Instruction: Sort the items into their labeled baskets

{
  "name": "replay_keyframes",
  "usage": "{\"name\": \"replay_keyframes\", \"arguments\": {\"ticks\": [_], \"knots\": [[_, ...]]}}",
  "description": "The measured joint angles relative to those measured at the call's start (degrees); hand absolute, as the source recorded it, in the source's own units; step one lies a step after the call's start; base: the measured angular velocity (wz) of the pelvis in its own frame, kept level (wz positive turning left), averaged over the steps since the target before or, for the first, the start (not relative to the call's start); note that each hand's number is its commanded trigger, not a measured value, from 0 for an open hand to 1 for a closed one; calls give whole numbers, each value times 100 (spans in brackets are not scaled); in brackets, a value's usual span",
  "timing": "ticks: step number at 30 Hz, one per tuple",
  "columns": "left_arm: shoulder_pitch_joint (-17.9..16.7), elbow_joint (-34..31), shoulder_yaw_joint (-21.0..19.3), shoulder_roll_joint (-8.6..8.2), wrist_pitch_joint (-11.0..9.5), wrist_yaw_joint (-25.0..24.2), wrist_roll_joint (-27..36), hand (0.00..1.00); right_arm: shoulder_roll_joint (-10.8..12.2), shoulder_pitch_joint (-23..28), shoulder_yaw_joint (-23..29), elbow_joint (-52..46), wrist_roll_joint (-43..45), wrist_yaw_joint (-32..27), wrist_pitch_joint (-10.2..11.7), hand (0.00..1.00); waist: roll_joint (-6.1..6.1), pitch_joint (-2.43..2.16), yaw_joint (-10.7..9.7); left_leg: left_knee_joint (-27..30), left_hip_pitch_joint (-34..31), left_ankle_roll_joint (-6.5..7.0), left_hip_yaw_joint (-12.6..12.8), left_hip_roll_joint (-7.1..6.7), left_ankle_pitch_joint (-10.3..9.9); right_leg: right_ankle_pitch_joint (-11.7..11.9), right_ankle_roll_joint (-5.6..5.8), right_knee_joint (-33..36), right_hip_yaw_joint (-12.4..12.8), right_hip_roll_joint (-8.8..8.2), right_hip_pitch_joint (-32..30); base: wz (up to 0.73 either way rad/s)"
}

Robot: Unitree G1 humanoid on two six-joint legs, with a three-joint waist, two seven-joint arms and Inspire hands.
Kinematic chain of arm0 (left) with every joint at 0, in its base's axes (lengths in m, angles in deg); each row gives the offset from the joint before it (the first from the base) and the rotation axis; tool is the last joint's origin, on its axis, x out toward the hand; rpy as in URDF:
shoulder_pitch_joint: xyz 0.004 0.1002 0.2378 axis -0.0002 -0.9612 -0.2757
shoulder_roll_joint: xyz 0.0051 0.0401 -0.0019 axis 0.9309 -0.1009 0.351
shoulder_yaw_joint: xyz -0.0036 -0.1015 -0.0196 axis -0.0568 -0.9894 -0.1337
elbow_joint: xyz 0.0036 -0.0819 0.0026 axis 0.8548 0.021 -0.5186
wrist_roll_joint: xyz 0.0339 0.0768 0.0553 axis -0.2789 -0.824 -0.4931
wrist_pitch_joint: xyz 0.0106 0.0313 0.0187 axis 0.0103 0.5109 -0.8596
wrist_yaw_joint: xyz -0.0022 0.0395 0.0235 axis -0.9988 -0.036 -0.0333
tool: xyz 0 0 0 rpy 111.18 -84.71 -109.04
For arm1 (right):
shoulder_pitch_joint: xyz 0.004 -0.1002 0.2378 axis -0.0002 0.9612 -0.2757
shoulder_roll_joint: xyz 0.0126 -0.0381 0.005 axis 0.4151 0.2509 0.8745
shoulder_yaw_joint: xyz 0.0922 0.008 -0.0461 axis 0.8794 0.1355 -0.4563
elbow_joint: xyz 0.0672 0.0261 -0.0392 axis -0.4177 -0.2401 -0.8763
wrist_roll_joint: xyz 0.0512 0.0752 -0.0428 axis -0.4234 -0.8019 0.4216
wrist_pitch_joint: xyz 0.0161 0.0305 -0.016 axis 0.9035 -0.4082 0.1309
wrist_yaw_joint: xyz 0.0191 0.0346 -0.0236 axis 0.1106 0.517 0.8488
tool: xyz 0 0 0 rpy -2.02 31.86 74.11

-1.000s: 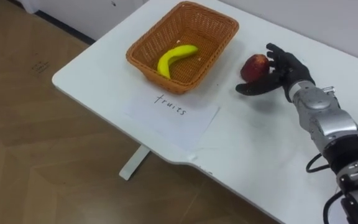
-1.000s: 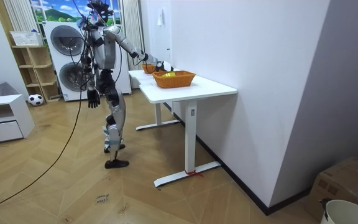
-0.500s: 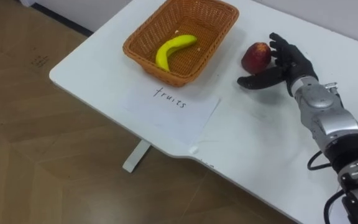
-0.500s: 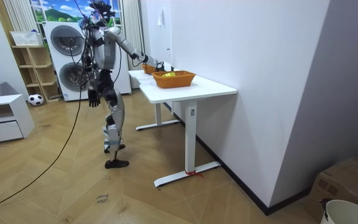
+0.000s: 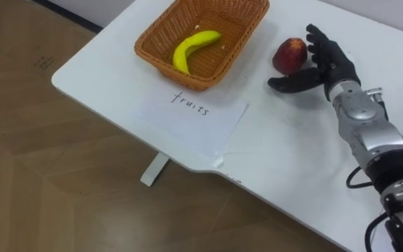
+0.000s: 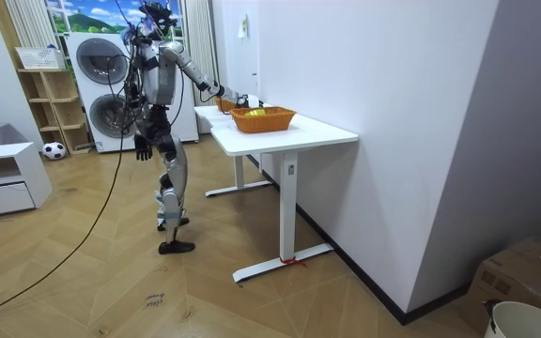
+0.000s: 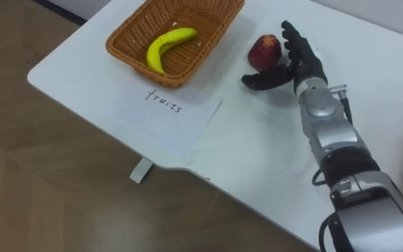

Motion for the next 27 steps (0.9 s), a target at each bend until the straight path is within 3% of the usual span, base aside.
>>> {"name": "replay_keyframes", "arguments": {"ticks": [12,27], "knots": [[3,34,85,8,-5,-18,90,0,0,-36,-12,1,188,1,10,0,2,5,15,-2,-19,-1,16,13,1,0,0,57,27,-4,-62,0],[81,315,89,26,3,-289,199,0,-4,-58,-42,80,1350,35,-108,0,-133,15,112,-6,-12,-9,39,37,6,3,-6,84,-129,-10,-67,0]]}}
